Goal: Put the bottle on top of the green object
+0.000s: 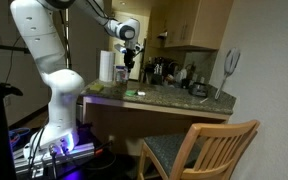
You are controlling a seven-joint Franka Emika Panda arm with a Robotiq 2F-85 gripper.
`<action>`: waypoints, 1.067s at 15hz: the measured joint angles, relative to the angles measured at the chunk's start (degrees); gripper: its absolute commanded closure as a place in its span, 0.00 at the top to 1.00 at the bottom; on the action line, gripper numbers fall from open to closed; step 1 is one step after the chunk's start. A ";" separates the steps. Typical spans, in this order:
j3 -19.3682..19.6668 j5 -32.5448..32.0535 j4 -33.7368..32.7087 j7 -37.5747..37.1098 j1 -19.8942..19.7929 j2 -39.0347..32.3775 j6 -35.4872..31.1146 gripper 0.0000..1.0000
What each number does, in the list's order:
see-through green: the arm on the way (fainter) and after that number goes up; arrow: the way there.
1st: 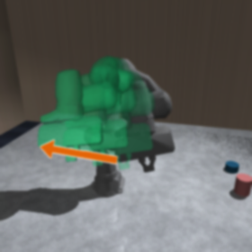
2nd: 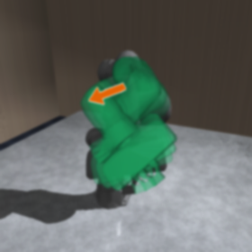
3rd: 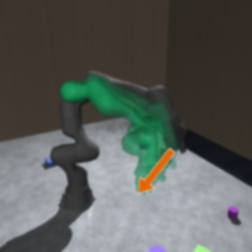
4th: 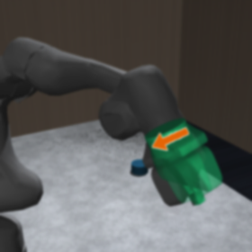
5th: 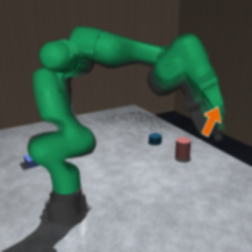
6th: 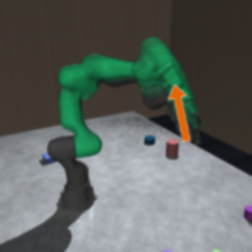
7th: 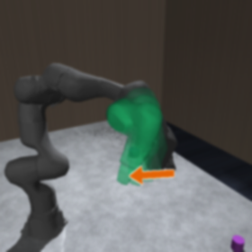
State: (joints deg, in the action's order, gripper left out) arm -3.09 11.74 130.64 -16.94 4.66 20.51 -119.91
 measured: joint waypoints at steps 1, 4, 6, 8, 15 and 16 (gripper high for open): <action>0.00 0.00 0.00 0.05 -0.01 -0.41 -0.01 0.30; -0.23 -0.96 -0.04 -0.47 -0.14 -0.51 0.00 0.30; -0.75 -3.13 -0.09 -1.39 -0.41 -0.49 -0.01 0.30; -1.09 -4.19 -0.10 -1.88 -0.51 -0.48 -0.01 0.55; -1.27 -5.02 -0.11 -2.27 -0.51 -0.48 0.68 0.30; -1.32 -5.34 -0.11 -2.44 -0.51 -0.48 0.91 0.30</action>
State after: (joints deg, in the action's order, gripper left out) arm -4.41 6.40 130.53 -19.38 4.15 20.03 -119.00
